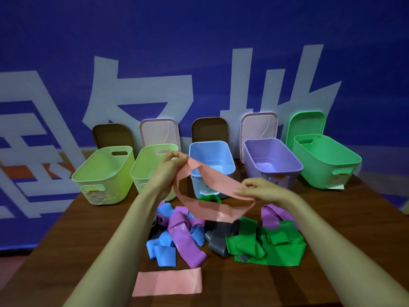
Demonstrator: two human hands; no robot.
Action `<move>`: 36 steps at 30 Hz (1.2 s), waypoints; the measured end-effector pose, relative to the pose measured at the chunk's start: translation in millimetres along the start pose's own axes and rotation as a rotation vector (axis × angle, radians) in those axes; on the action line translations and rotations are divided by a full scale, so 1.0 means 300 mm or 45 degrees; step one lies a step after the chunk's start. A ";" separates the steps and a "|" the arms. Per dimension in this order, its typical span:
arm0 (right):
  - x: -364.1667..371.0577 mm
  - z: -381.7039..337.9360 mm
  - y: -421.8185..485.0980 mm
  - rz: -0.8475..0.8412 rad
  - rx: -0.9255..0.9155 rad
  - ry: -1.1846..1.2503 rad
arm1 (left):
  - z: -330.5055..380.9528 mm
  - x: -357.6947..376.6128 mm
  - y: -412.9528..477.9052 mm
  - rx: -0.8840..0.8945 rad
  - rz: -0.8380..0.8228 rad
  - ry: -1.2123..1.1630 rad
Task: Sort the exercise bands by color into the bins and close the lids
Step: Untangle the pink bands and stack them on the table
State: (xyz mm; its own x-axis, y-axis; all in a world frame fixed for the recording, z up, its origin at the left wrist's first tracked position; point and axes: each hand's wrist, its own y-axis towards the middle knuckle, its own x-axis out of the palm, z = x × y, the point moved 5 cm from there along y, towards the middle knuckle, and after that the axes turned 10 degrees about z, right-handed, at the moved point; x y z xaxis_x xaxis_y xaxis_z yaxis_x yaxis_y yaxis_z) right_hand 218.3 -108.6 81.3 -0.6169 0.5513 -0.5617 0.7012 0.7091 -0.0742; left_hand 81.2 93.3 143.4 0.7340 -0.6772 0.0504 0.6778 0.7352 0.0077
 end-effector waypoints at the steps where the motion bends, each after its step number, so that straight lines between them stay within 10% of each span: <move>1: -0.017 0.006 0.000 0.079 0.043 0.094 | -0.004 -0.006 0.001 0.004 0.008 0.016; 9: -0.040 0.021 0.042 0.325 -0.072 -0.377 | -0.017 0.097 -0.045 0.092 -0.189 0.072; 16: -0.019 -0.230 -0.029 0.579 -0.422 0.064 | -0.065 0.166 -0.068 0.187 -0.217 0.206; 30: -0.042 -0.351 -0.059 0.624 -0.614 -0.180 | -0.003 0.133 -0.102 0.497 0.020 0.187; 36: -0.104 -0.457 -0.069 0.617 -0.683 -0.102 | 0.049 0.166 -0.119 0.412 -0.185 -0.084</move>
State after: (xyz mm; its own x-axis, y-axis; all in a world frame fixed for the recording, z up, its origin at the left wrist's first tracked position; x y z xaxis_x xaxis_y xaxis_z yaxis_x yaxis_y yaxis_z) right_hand 174.3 -80.3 213.3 -0.2388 0.8388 -0.4893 0.6048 0.5226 0.6009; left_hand 93.0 33.7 160.2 0.6196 -0.7798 0.0898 0.7185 0.6095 0.3351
